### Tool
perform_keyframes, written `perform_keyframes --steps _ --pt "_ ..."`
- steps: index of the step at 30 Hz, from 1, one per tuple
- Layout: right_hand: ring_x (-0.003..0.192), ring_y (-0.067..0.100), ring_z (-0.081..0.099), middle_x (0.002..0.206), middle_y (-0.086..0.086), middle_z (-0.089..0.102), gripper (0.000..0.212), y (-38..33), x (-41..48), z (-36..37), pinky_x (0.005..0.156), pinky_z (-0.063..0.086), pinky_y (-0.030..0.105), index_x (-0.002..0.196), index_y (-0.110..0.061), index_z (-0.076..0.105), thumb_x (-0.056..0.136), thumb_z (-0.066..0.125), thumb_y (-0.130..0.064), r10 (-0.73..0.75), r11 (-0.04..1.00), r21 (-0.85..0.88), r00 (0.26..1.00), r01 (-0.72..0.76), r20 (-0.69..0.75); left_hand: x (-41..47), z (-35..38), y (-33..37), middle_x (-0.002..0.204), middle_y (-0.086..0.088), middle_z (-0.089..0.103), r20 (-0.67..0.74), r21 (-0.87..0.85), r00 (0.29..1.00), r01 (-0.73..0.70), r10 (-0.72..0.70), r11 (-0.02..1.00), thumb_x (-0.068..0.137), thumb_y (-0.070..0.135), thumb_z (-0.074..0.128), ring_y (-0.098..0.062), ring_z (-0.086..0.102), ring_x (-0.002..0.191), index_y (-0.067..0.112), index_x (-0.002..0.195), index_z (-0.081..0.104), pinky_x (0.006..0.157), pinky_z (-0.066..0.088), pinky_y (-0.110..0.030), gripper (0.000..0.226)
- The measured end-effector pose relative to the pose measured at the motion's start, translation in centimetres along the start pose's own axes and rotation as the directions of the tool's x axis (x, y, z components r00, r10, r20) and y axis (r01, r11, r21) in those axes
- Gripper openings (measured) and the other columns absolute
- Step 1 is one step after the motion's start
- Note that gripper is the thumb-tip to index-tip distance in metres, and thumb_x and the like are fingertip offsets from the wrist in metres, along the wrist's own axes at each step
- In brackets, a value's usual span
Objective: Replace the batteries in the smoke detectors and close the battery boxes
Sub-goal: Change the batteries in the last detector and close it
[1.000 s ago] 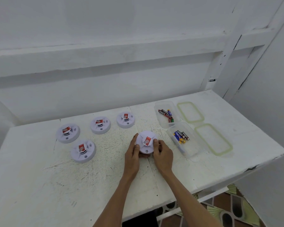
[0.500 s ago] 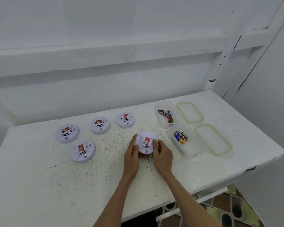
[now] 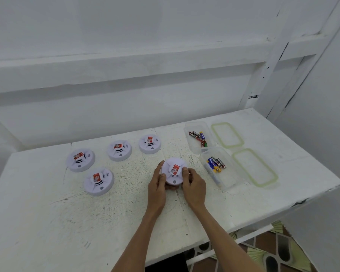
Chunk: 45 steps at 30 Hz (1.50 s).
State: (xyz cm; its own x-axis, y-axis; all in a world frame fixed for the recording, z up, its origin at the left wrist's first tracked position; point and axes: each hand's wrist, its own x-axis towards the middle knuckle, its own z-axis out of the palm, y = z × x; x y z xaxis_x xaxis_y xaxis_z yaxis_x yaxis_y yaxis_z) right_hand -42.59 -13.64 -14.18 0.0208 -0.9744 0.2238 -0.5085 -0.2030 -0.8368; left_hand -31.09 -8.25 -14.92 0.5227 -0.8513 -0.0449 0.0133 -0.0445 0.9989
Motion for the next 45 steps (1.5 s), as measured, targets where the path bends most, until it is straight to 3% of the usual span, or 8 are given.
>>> perform_keyframes --steps 7,14,31,36,45 --pt "0.069 0.001 0.062 0.076 -0.011 0.067 0.036 0.01 0.01 -0.04 0.056 0.044 0.017 0.09 -0.03 0.063 0.098 0.039 -0.055 -0.005 1.0 -0.007 1.0 0.005 -0.002 -0.15 0.15 0.21 0.151 0.006 0.054 -0.003 0.016 1.0 -0.012 0.012 1.0 0.111 0.024 0.041 -0.016 0.054 0.138 0.036 0.149 0.044 0.115 0.047 -0.05 0.039" --pt "0.07 0.004 0.063 0.077 -0.01 0.069 0.047 0.68 0.14 0.41 0.06 0.052 0.027 0.092 -0.028 0.066 0.096 0.034 -0.063 0.001 1.0 -0.003 1.0 -0.001 -0.011 -0.15 0.04 0.15 0.149 0.008 0.056 0.005 0.007 1.0 -0.015 0.015 1.0 0.111 0.023 0.042 -0.014 0.056 0.136 0.036 0.149 0.045 0.112 0.05 -0.051 0.04" --pt "0.07 0.002 0.063 0.077 -0.011 0.067 0.039 0.59 0.22 0.41 0.06 0.053 0.027 0.091 -0.029 0.064 0.098 0.038 -0.057 0.002 1.0 -0.007 1.0 -0.002 -0.001 -0.3 0.05 0.6 0.149 0.007 0.056 -0.004 0.004 1.0 -0.013 0.013 1.0 0.112 0.022 0.041 -0.012 0.056 0.135 0.037 0.148 0.046 0.111 0.05 -0.049 0.04" --pt "0.07 0.003 0.063 0.076 -0.012 0.067 0.034 0.72 0.27 0.51 0.061 0.053 0.028 0.09 -0.029 0.063 0.101 0.041 -0.053 0.008 1.0 -0.021 1.0 -0.008 -0.002 0.01 -0.05 0.15 0.15 0.007 0.058 0.012 0.0 0.999 -0.036 0.036 0.999 0.107 0.033 0.043 -0.017 0.059 0.133 0.034 0.153 0.047 0.108 0.052 -0.054 0.046" --pt "0.064 0.002 0.058 0.07 -0.011 0.062 0.035 0.52 0.18 0.22 0.054 0.038 0.018 0.083 -0.025 0.061 0.102 0.043 -0.048 -0.006 0.999 -0.034 1.0 0.006 0.01 -0.32 -0.08 0.55 0.149 0.007 0.058 0.014 -0.012 0.999 -0.051 0.051 0.999 0.106 0.035 0.043 -0.014 0.058 0.134 0.031 0.153 0.048 0.11 0.051 -0.053 0.048"
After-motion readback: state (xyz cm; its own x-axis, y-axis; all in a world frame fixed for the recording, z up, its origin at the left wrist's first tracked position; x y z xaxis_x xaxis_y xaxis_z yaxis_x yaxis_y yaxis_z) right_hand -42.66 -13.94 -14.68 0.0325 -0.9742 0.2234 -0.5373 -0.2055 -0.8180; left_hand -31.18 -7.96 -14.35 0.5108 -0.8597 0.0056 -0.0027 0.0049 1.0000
